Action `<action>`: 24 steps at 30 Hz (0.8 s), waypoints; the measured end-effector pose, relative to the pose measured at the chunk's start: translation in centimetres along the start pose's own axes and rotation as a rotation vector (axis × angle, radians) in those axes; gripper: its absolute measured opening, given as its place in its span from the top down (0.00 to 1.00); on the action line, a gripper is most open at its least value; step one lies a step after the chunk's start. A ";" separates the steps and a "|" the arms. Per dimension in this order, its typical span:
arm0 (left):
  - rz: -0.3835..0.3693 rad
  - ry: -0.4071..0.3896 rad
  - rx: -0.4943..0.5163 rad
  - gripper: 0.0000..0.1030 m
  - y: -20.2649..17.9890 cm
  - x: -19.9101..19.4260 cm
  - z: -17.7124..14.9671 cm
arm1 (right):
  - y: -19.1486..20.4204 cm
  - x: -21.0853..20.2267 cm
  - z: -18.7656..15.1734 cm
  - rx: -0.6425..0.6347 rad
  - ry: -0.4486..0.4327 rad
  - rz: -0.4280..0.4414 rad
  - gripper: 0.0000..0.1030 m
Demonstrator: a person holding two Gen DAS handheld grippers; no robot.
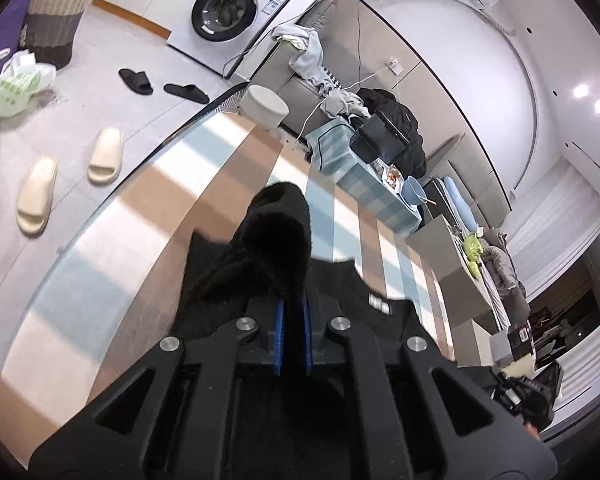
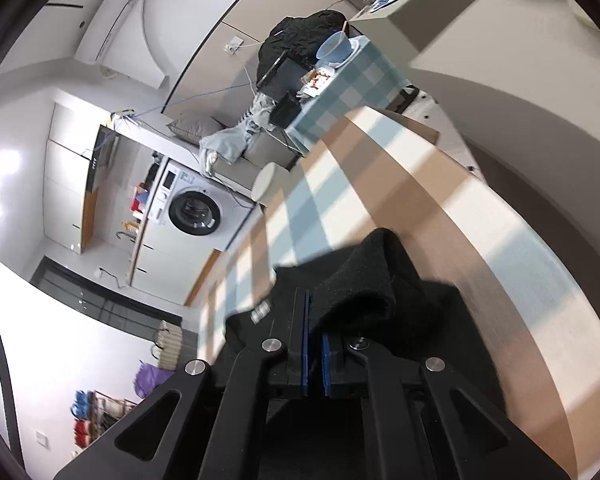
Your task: Fold small clothes
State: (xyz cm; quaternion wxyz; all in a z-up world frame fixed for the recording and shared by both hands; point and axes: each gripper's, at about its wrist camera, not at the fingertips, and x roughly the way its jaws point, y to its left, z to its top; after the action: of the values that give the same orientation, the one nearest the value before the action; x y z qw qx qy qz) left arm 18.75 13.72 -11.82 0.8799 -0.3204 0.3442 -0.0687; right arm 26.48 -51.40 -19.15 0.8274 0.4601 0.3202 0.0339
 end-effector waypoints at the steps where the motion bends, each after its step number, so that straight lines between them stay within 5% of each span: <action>1: -0.003 0.003 -0.013 0.95 -0.2 1.0 0.8 | 0.4 1.3 1.1 0.019 0.004 -0.015 0.92; 4: 0.019 0.021 -0.061 0.79 -0.1 3.4 2.7 | 0.5 3.8 3.3 0.034 0.002 0.006 0.60; 6: 0.057 -0.009 -0.075 0.47 0.4 3.8 3.4 | 0.5 3.9 3.8 -0.003 -0.017 -0.077 0.60; 8: 0.085 -0.048 -0.080 0.38 0.9 3.4 3.9 | 0.4 3.2 3.8 -0.067 -0.030 -0.119 0.60; 15: 0.178 -0.019 0.020 0.36 2.6 3.6 4.3 | -1.3 3.0 3.5 -0.228 0.015 -0.323 0.58; 24: 0.259 0.122 0.209 0.36 1.9 9.3 2.9 | -1.4 7.7 2.2 -0.319 0.141 -0.354 0.52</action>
State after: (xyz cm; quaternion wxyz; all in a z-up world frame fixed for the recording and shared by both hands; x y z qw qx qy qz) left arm 27.41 13.49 -16.57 0.8873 -0.1756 0.4263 -0.0094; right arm 33.46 -51.13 -23.30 0.8581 0.2570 0.4435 -0.0295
